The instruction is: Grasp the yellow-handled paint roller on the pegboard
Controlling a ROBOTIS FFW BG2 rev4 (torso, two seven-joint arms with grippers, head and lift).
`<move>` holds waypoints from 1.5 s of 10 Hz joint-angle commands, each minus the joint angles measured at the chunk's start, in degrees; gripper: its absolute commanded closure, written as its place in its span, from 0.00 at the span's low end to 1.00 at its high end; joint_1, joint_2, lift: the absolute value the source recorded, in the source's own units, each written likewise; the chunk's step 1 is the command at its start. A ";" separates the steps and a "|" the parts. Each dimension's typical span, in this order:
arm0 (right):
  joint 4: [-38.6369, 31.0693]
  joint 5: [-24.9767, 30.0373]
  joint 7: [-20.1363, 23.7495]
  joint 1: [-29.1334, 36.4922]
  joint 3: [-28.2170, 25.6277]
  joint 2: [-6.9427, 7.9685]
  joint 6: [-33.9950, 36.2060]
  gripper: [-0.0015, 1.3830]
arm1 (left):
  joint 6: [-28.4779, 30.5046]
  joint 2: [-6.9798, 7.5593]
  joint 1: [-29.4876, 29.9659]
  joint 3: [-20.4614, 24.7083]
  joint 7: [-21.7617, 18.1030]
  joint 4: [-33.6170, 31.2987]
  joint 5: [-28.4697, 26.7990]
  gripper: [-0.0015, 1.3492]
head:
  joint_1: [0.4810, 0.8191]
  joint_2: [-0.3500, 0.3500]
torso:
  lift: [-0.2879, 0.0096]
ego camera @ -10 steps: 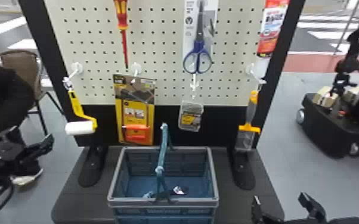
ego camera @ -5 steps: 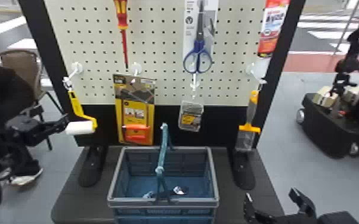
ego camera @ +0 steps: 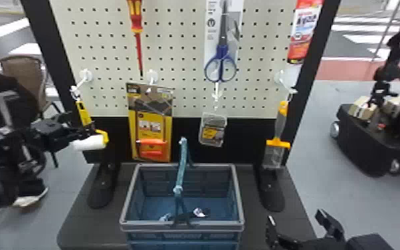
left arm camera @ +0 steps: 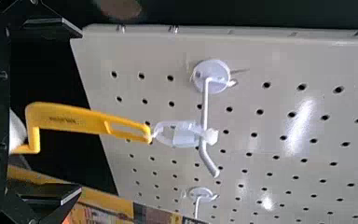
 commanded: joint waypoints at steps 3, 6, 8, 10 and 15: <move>0.69 0.00 0.68 -0.52 0.40 -0.16 0.08 0.09 | -0.14 -1.00 -3.17 -2.27 -0.96 3.26 -1.50 0.11 | 0.20 0.50 | 0.63; 0.55 -0.09 0.86 -0.15 0.40 -0.42 0.35 0.09 | -0.93 -2.05 -4.03 -2.53 -0.87 3.12 -4.13 0.11 | 0.20 0.50 | 0.63; 0.55 -0.09 1.04 -0.03 0.40 -0.60 0.43 0.09 | -1.37 -2.85 -3.42 -2.53 -0.34 2.41 -5.45 0.11 | 0.20 0.50 | 0.63; 0.41 -0.17 1.30 0.10 0.40 -0.69 0.70 0.09 | -1.28 -3.20 -0.46 -1.57 2.12 -2.65 -7.12 0.11 | 0.20 0.50 | 0.63; 0.55 -0.17 1.74 0.10 0.40 -0.77 0.87 0.09 | 1.53 -3.64 3.60 0.72 7.04 -12.49 -9.23 0.87 | 0.20 0.50 | 0.63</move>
